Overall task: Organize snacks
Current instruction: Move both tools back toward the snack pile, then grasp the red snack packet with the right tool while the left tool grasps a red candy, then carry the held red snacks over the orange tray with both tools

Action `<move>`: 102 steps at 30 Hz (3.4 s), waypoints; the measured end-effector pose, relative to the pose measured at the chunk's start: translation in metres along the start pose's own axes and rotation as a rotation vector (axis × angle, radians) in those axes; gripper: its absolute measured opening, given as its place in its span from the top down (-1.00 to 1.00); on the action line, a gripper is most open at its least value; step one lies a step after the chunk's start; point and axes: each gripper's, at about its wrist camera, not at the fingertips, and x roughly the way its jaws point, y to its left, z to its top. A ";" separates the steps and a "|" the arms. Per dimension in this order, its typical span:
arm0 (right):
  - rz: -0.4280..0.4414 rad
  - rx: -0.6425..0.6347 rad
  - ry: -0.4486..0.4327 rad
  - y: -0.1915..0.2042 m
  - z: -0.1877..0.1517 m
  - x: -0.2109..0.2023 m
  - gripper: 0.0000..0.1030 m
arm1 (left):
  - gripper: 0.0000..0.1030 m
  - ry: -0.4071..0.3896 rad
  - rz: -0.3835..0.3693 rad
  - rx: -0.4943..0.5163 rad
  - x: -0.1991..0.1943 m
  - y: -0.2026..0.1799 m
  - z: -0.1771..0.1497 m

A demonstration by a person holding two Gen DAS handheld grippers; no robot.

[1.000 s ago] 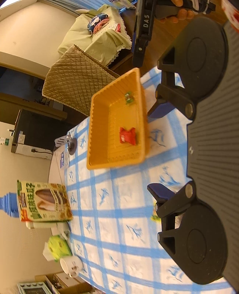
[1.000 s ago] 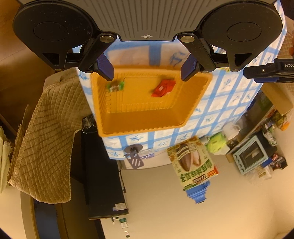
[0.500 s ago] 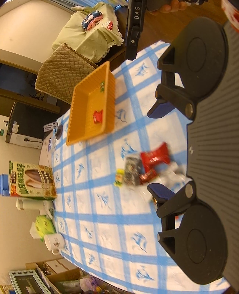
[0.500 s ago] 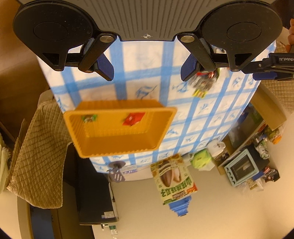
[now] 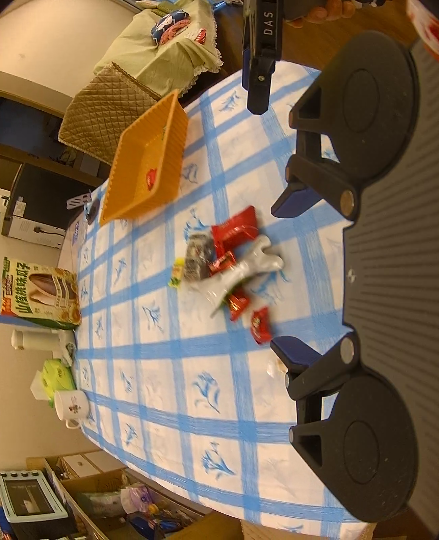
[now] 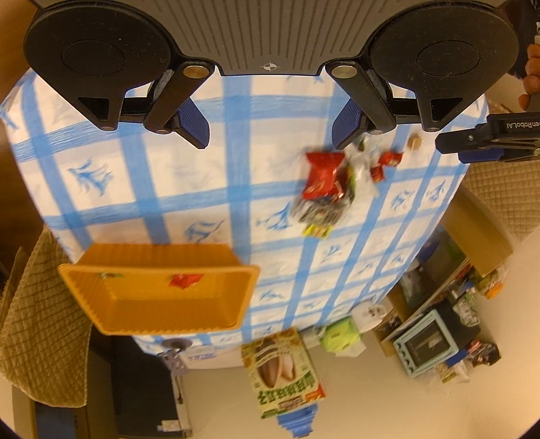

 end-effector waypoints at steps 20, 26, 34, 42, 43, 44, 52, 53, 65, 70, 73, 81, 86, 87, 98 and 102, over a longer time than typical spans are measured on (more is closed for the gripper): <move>0.039 -0.108 0.066 0.051 -0.011 0.063 -0.54 | -0.24 0.040 0.058 0.003 0.018 0.038 -0.015; 0.014 -0.132 0.041 0.053 -0.001 0.081 -0.53 | -0.19 0.031 0.077 -0.003 0.024 0.048 -0.010; -0.002 -0.172 0.015 0.058 0.018 0.108 -0.26 | -0.19 0.003 0.116 0.000 0.029 0.059 0.002; -0.016 -0.208 0.040 0.064 0.029 0.137 0.03 | -0.19 -0.001 0.124 -0.003 0.035 0.064 0.005; -0.020 -0.211 0.046 0.064 0.029 0.140 0.07 | -0.19 0.000 0.125 -0.004 0.035 0.064 0.005; -0.025 -0.212 0.051 0.064 0.029 0.143 0.10 | -0.19 0.002 0.125 -0.004 0.036 0.064 0.006; -0.036 -0.214 0.093 0.061 0.029 0.161 0.20 | -0.19 0.012 0.122 0.017 0.045 0.066 0.008; -0.037 -0.216 0.097 0.061 0.028 0.162 0.25 | -0.19 0.016 0.120 0.023 0.047 0.065 0.009; -0.047 -0.196 0.083 0.045 0.029 0.152 0.50 | -0.13 0.057 0.083 0.153 0.075 0.048 0.010; -0.068 -0.133 0.061 0.027 0.032 0.136 0.50 | -0.04 0.073 0.090 0.238 0.092 0.044 0.011; -0.091 -0.093 0.048 0.016 0.032 0.125 0.50 | 0.05 0.087 0.084 0.259 0.101 0.044 0.013; -0.146 -0.001 0.023 -0.009 0.028 0.101 0.50 | 0.24 0.116 0.038 0.305 0.117 0.041 0.018; -0.174 0.030 0.012 -0.016 0.024 0.091 0.50 | 0.38 0.123 -0.003 0.316 0.122 0.036 0.020; -0.179 0.034 0.011 -0.017 0.023 0.089 0.50 | 0.42 0.125 -0.008 0.318 0.123 0.035 0.020; -0.207 0.056 -0.014 -0.015 0.016 0.070 0.49 | 0.67 0.117 -0.034 0.259 0.117 0.040 0.022; -0.209 0.056 -0.026 -0.011 0.014 0.063 0.50 | 0.67 0.097 -0.053 0.227 0.103 0.043 0.023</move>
